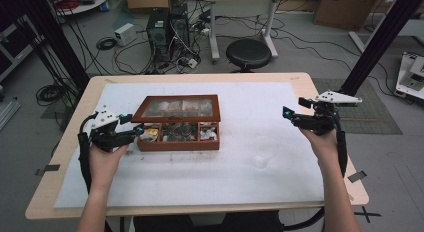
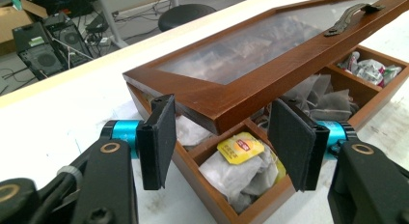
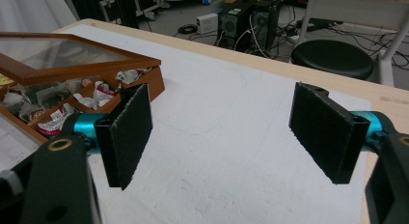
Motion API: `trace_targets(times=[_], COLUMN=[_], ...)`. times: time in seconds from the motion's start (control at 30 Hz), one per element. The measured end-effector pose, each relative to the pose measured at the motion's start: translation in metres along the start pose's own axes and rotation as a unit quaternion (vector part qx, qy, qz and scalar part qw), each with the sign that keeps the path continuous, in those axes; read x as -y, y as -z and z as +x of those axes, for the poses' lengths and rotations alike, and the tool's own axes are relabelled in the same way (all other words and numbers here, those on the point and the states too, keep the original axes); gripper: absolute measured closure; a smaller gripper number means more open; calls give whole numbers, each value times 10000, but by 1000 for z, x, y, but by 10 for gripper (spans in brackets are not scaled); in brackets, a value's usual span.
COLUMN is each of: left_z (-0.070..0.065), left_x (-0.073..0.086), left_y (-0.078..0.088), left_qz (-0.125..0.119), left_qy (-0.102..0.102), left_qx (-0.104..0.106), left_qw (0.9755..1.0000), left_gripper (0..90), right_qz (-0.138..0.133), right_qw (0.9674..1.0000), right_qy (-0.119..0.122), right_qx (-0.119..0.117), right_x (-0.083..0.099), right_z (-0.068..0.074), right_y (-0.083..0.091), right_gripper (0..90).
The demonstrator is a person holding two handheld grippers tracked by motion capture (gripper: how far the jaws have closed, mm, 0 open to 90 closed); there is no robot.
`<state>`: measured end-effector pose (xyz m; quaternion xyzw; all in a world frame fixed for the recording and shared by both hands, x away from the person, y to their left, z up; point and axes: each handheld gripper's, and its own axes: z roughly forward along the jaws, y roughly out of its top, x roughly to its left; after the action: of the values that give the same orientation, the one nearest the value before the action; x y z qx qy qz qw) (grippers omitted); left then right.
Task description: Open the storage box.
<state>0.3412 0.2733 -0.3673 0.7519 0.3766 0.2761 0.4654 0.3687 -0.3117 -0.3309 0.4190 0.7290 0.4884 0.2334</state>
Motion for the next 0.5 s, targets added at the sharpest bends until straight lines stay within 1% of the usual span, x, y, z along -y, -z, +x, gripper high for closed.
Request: trace_targets(times=[0.03,0.1,0.13,0.17,0.23,0.27,0.33,0.4,0.5], left_z=[0,1,2,3,4,5,5,6,9], left_x=[0,-4,-8,-9,-12,-17,-19,-24,-24], left_y=[0,-1,-1,-2,-2,-3,-3,-3,-4], left_qz=[0,22,14,-10,3,46,69,18,-101], left_qy=[0,98,191,225,240,247,241,247,366], left_qx=[0,24,36,32,23,-3,-5,-38,-2], left_qw=[10000,9999,9998,9997,9997,9997,9997,9997,9993], left_gripper=[435,436,442,442,441,440,440,441,440], right_qz=[-6,-5,5,7,5,7,14,11,-2], right_qw=[10000,10000,10000,10000,10000,10000,10000,10000,10000], right_qy=[10,8,8,-9,-20,-28,-29,-27,-26], right_qx=[-3,-2,-4,-5,-10,-9,-18,-23,-25], right_x=[0,0,0,0,0,1,1,1,0], right_z=[0,0,0,1,1,1,1,1,1], right_y=[0,0,0,0,-1,-1,-2,-2,-2], right_gripper=[239,239,239,239,239,239,239,240,240])
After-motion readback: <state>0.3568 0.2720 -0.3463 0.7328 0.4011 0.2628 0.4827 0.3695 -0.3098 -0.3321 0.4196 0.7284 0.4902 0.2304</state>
